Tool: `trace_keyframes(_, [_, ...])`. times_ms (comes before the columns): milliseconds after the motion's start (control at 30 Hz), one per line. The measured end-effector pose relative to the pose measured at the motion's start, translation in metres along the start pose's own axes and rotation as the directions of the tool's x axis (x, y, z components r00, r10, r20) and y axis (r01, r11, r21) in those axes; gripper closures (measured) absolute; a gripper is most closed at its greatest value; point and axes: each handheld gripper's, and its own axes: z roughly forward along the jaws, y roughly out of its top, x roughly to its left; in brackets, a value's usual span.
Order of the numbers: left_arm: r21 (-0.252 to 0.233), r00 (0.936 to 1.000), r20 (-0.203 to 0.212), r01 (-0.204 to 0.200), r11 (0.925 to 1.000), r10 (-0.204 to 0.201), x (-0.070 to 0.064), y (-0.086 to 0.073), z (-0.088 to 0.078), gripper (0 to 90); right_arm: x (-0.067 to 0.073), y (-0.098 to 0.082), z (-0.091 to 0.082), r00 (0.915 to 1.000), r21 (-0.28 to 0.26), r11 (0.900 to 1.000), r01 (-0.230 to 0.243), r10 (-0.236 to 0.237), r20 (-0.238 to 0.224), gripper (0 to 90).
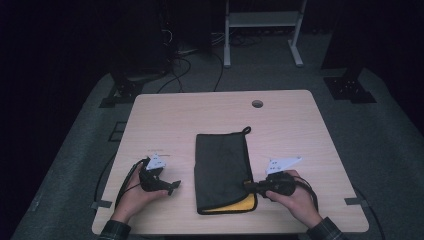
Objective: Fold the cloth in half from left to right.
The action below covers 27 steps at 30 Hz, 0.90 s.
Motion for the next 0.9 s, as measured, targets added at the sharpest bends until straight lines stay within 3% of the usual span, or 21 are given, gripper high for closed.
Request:
trace_keyframes(200, [-0.004,1.0,-0.002,0.003,1.0,-0.003,0.0,0.0,0.0,0.0,0.013,-0.025,-0.002,0.9994,0.079,0.997,0.004,-0.006,0.033,85.9])
trace_keyframes(400, [-0.004,1.0,-0.004,0.005,1.0,-0.005,-0.001,0.0,0.0,0.0,0.013,-0.039,-0.002,0.997,0.147,0.989,-0.014,0.002,0.078,80.0])
trace_keyframes(567, [-0.003,1.0,-0.004,0.005,1.0,-0.005,0.0,0.0,0.0,0.0,0.01,-0.037,-0.015,0.995,0.07,0.997,-0.023,0.016,0.099,74.8])
trace_keyframes(700, [-0.003,1.0,-0.006,0.006,1.0,-0.006,-0.001,0.0,0.0,0.0,0.007,-0.029,-0.02,0.9918,0.014,1.0,0.003,-0.005,0.128,74.1])
trace_keyframes(833, [-0.01,0.9999,-0.01,0.012,0.9999,-0.013,-0.002,0.0,0.001,0.0,0.006,-0.026,-0.008,0.9916,0.027,0.998,0.052,-0.055,0.117,71.4])
trace_keyframes(900, [-0.011,0.9999,-0.009,0.012,0.9999,-0.012,-0.002,0.0,0.001,0.0,0.005,-0.026,0.0,0.9855,0.048,0.994,0.099,-0.104,0.134,70.8])
